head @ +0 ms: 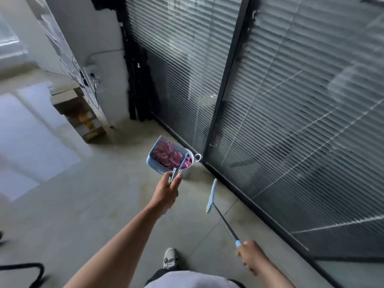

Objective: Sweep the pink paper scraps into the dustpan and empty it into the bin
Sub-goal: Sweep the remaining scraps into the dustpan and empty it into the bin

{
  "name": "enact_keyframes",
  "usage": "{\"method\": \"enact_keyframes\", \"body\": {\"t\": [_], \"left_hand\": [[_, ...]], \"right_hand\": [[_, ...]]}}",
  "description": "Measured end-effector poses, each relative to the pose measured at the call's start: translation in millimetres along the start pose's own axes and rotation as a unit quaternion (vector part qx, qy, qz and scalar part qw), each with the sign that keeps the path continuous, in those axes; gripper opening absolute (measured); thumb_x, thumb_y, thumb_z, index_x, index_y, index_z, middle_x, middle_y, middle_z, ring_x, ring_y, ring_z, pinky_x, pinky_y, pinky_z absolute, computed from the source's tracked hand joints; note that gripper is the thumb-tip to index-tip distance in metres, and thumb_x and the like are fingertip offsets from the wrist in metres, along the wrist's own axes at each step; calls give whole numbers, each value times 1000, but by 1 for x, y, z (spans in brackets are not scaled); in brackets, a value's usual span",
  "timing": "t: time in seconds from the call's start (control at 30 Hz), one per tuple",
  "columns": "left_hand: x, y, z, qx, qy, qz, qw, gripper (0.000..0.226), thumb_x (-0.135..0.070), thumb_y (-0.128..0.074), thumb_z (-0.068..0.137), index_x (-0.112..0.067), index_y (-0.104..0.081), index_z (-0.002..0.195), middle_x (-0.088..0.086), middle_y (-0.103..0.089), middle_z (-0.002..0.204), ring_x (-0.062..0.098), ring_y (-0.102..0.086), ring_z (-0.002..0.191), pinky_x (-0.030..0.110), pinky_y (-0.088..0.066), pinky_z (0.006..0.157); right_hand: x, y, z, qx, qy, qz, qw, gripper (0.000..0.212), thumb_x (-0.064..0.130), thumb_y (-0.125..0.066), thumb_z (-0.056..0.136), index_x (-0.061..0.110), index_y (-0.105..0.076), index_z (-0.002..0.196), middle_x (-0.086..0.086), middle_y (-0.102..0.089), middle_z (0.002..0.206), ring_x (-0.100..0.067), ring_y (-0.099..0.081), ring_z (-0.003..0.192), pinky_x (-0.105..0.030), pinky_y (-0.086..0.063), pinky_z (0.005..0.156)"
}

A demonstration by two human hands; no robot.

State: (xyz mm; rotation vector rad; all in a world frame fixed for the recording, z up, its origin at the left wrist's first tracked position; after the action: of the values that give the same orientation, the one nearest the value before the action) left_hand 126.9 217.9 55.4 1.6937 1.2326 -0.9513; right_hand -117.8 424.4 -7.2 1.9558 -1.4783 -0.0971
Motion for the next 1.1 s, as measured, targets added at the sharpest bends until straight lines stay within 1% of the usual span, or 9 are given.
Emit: {"method": "enact_keyframes", "body": {"t": [0.07, 0.17, 0.27, 0.4, 0.57, 0.67, 0.83, 0.97, 1.1], "left_hand": [[3, 5, 19, 7, -13, 42, 999, 26, -46, -51, 94, -24, -54, 109, -3, -42, 56, 8, -34, 41, 20, -29, 39], [5, 8, 44, 22, -19, 113, 993, 35, -52, -54, 90, -27, -54, 115, -4, -54, 72, 15, -49, 61, 27, -40, 55], [4, 4, 62, 48, -18, 189, 981, 38, -54, -53, 90, -29, -52, 119, 1, -63, 94, 20, -57, 79, 28, -42, 66], [13, -9, 68, 97, -21, 321, 942, 44, -57, -50, 89, -30, -49, 123, 7, -65, 107, 28, -61, 90, 28, -42, 71], [21, -26, 72, 145, -56, 385, 910, 43, -57, -48, 91, -24, -47, 119, 12, -64, 105, 30, -58, 83, 31, -44, 70], [24, -35, 77, 169, -82, 450, 873, 47, -59, -44, 92, -22, -44, 121, 14, -64, 109, 34, -62, 92, 33, -46, 71], [33, -44, 83, 207, -108, 538, 810, 49, -59, -41, 92, -21, -43, 123, 13, -64, 110, 34, -64, 93, 35, -49, 70], [41, -51, 85, 229, -125, 595, 760, 49, -58, -41, 93, -18, -43, 122, 12, -65, 110, 33, -65, 93, 36, -48, 67], [50, -53, 84, 246, -137, 652, 705, 52, -60, -39, 93, -17, -42, 124, 10, -66, 111, 34, -66, 93, 36, -49, 67]], "right_hand": [[9, -7, 7, -8, -10, 10, 1000, 24, 25, -49, 87, 12, -60, 71, -3, -52, 58, -14, -41, 45, -17, -25, 43], [17, -14, 10, -21, -17, 1, 1000, 25, 30, -48, 86, 10, -62, 83, -3, -54, 65, -15, -43, 49, -17, -27, 45], [22, -17, 16, -21, -20, -7, 1000, 31, 36, -45, 87, 10, -63, 88, -2, -56, 73, -17, -49, 59, -17, -29, 48], [34, -15, 16, -9, -9, -25, 1000, 16, 28, -47, 84, 16, -51, 73, 1, -49, 63, -16, -43, 54, -17, -26, 46], [42, -15, 13, -4, 5, -29, 1000, 19, 24, -50, 81, 14, -50, 65, 1, -51, 61, -20, -48, 62, -22, -28, 49], [40, -14, 11, -4, 3, -41, 999, 23, 29, -48, 85, 16, -51, 66, 0, -56, 69, -20, -50, 68, -22, -30, 51], [44, -9, 8, 4, -6, -53, 999, 26, 31, -49, 87, 19, -46, 64, 0, -56, 79, -19, -52, 76, -22, -30, 51], [47, -6, 3, 13, -4, -54, 998, 26, 28, -46, 89, 18, -52, 66, -1, -58, 76, -20, -54, 76, -21, -32, 53], [46, -2, 1, 16, -14, -41, 999, 23, 24, -49, 86, 19, -55, 64, 4, -56, 68, -20, -55, 76, -19, -33, 52]]}}
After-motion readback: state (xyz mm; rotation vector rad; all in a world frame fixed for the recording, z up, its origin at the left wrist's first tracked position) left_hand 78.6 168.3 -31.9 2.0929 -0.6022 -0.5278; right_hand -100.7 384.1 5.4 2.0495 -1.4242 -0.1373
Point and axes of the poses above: each hand's wrist, its own z-axis towards the middle knuckle, its own y-axis out of the back of the hand, x = y × z, the point moved 6 cm from there along z, towards the middle knuckle
